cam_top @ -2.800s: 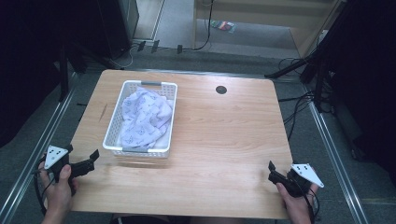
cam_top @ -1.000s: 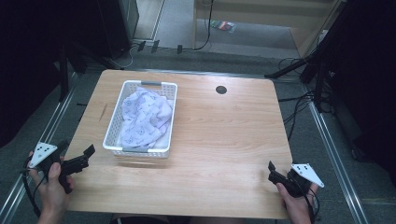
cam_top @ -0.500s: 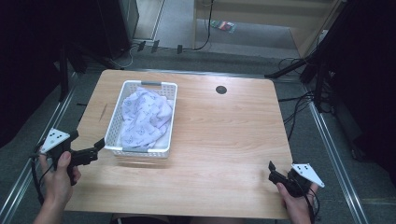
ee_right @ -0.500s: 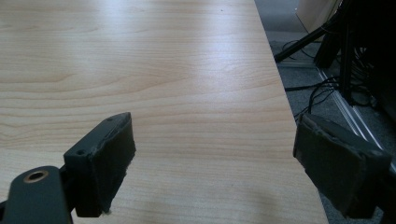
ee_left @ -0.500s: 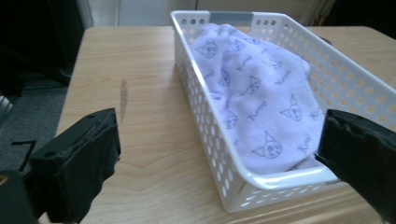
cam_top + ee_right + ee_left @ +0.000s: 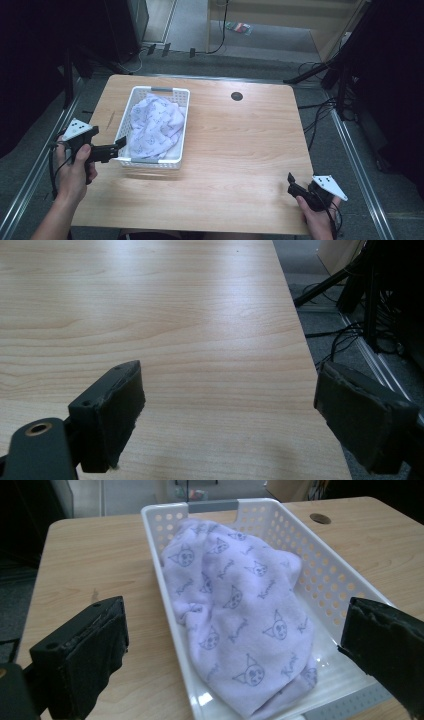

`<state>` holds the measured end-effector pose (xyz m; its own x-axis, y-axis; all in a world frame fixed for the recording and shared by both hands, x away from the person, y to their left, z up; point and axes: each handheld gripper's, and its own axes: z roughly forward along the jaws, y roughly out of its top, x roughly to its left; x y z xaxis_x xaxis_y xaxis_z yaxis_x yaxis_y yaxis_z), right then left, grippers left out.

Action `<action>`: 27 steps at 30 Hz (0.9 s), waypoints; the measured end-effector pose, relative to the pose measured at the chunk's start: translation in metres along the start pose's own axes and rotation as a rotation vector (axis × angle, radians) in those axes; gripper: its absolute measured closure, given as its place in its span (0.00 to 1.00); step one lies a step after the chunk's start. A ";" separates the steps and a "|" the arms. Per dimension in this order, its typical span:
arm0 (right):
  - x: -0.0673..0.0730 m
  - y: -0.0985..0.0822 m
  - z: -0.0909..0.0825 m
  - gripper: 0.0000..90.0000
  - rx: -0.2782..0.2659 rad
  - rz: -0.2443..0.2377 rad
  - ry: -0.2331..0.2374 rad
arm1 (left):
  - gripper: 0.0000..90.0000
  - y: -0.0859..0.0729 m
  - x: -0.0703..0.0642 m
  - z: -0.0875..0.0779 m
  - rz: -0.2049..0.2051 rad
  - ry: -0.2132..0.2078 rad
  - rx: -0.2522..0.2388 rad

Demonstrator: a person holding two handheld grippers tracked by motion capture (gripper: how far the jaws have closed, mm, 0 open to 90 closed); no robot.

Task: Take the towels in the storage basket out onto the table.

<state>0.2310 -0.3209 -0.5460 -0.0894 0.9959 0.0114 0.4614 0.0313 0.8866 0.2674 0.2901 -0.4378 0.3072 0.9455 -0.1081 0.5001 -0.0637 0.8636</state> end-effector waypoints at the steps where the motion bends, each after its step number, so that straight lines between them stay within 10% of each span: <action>1: 0.000 0.000 0.000 0.15 0.000 0.000 0.000 | 0.00 0.004 -0.003 0.006 0.002 -0.008 0.014; 27: 0.000 0.000 0.000 0.15 -0.002 0.003 0.004 | 0.00 0.040 -0.021 0.075 -0.008 -0.028 0.154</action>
<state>0.2308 -0.3212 -0.5460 -0.0915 0.9957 0.0160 0.4596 0.0280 0.8877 0.3412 0.2440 -0.4378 0.3241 0.9369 -0.1308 0.6206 -0.1062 0.7769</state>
